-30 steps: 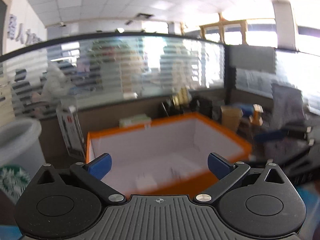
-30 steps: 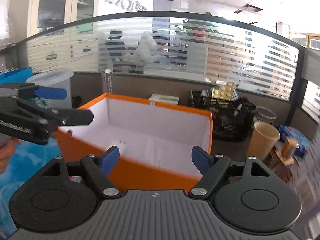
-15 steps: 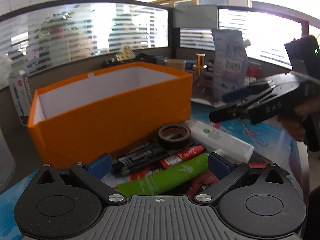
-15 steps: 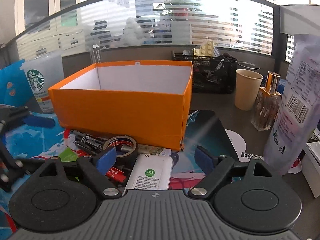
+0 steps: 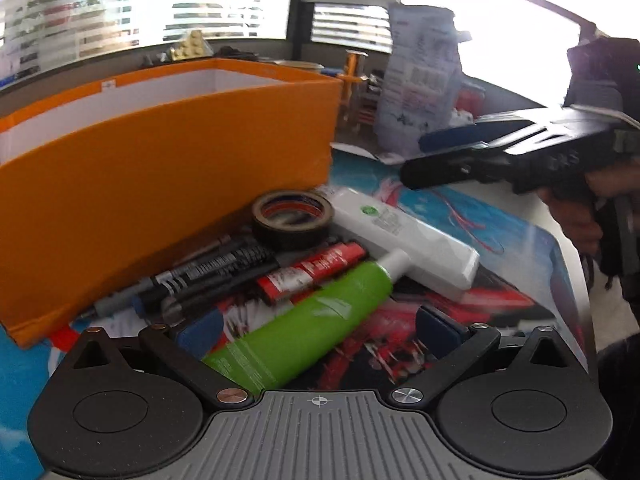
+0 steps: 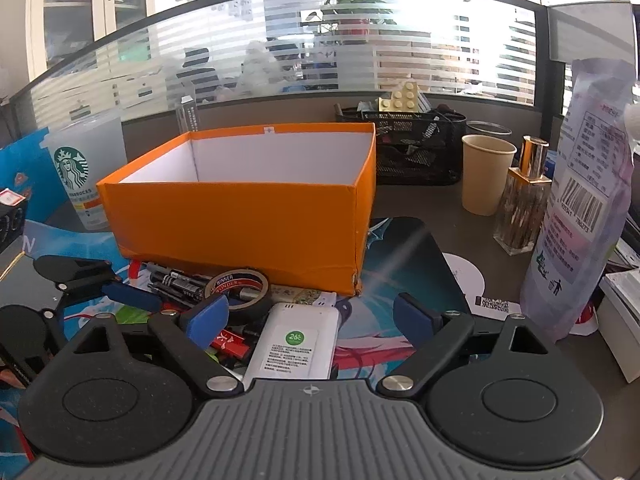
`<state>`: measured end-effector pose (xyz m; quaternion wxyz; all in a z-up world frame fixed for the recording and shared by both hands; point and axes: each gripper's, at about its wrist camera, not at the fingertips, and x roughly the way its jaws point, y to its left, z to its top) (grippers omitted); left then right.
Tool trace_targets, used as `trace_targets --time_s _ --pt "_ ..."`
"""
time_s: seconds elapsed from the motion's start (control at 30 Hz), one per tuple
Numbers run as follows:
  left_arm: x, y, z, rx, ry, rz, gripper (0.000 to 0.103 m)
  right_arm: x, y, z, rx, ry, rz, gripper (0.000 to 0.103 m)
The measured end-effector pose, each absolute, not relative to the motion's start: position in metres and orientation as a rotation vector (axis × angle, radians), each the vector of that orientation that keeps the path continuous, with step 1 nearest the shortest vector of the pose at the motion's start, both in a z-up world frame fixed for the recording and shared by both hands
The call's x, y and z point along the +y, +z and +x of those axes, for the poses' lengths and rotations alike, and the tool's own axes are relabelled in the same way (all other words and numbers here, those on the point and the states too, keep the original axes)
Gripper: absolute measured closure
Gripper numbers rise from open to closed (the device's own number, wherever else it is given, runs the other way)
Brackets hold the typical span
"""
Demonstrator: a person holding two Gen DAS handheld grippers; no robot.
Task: Organize rigid objects
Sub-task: 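Move both open grippers back toward the remaining items, then grasp the green tube with the left gripper while the right gripper grasps the white power bank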
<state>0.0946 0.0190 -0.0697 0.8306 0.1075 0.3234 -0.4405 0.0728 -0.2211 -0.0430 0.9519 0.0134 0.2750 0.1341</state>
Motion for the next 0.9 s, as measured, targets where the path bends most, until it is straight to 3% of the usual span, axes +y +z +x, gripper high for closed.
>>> trace_targets --time_s 0.23,0.33,0.43,0.5,0.57,0.67,0.77,0.9 --pt "0.016 -0.071 0.048 0.68 -0.894 0.292 0.001 -0.223 -0.057 0.068 0.586 0.263 -0.006 0.014" --pt "0.011 -0.073 0.044 0.668 -0.779 0.278 0.004 -0.218 -0.063 0.061 0.595 0.287 -0.042 0.019" --pt "0.007 -0.072 0.048 0.645 -0.708 0.266 0.022 -0.214 -0.068 0.054 0.616 0.324 -0.048 0.022" --pt "0.006 -0.069 0.055 0.642 -0.693 0.258 0.044 -0.212 -0.071 0.051 0.626 0.341 -0.051 0.022" --pt "0.002 -0.068 0.061 0.642 -0.703 0.266 0.052 -0.209 -0.073 0.048 0.633 0.342 -0.057 0.022" --pt "-0.003 -0.069 0.063 0.632 -0.701 0.268 0.054 -0.205 -0.078 0.049 0.648 0.344 -0.063 0.022" --pt "-0.002 -0.069 0.06 0.625 -0.692 0.254 0.062 -0.199 -0.083 0.051 0.652 0.335 -0.098 0.022" --pt "0.008 -0.069 0.058 0.63 -0.635 0.202 0.062 -0.193 -0.089 0.055 0.64 0.332 -0.1 0.022"
